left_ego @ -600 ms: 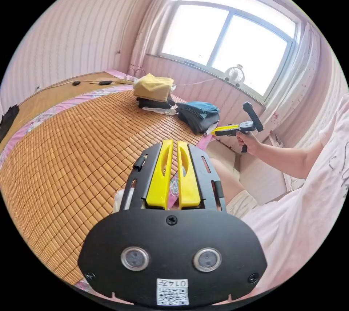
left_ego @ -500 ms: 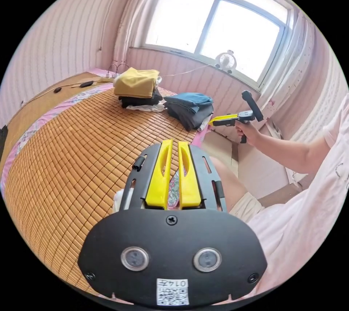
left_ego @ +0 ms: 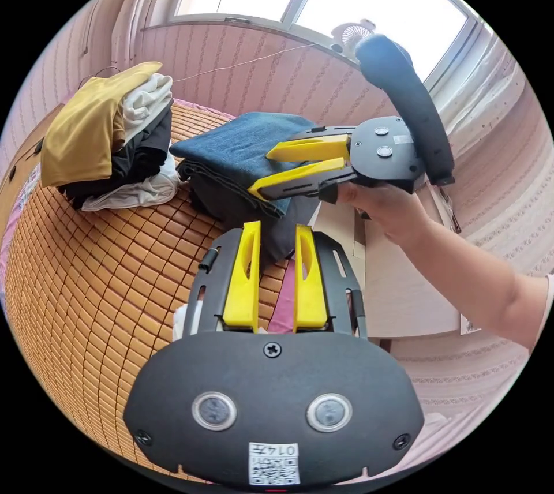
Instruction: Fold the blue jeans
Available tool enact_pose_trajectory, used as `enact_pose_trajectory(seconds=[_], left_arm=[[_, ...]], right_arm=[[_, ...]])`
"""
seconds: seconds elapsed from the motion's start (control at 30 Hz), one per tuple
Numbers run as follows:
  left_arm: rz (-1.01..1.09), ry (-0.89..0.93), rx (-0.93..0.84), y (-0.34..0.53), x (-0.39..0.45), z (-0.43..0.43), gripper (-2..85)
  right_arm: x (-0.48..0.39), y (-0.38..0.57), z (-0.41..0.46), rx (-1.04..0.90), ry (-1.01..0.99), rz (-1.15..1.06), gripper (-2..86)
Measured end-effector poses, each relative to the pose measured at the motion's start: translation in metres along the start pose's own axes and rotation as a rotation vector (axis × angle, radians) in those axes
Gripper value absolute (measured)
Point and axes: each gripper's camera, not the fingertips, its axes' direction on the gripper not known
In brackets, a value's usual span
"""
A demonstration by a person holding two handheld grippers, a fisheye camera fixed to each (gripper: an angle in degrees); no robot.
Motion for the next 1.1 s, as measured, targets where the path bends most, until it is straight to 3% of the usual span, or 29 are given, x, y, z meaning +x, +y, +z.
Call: enact_pose_trajectory(seconds=[0.07,0.3,0.53,0.63,0.83,0.97,1.1], left_arm=[[-0.033,0.005,-0.023,-0.016,-0.001,0.019,10.8],[-0.156,-0.007,-0.168,-0.050,-0.001,0.039,5.1],[-0.074,-0.029,0.109,-0.036,0.019,-0.058,1.2],[-0.129,0.014,0.273,-0.008,0.008,-0.135,0.6],[-0.239,-0.167,0.610,0.126,-0.014,-0.336,0.0],[-0.368,-0.458,0.831,0.245,-0.002,-0.479,-0.4],[-0.410,-0.722,0.978,0.328,0.029,-0.601,-0.5]], right_arm=[[0.016,0.008,-0.018,0.056,-0.068,0.009,6.1],[0.067,0.040,-0.083,0.197,-0.233,0.114,3.0],[0.095,0.080,-0.238,0.553,-0.258,0.138,2.1],[0.070,0.082,-0.311,0.680,-0.272,0.043,1.9],[-0.038,0.061,-0.439,0.941,-0.488,-0.256,1.5],[-0.139,0.038,-0.497,1.052,-0.765,-0.430,1.2],[-0.211,0.030,-0.536,1.156,-0.893,-0.422,0.9]])
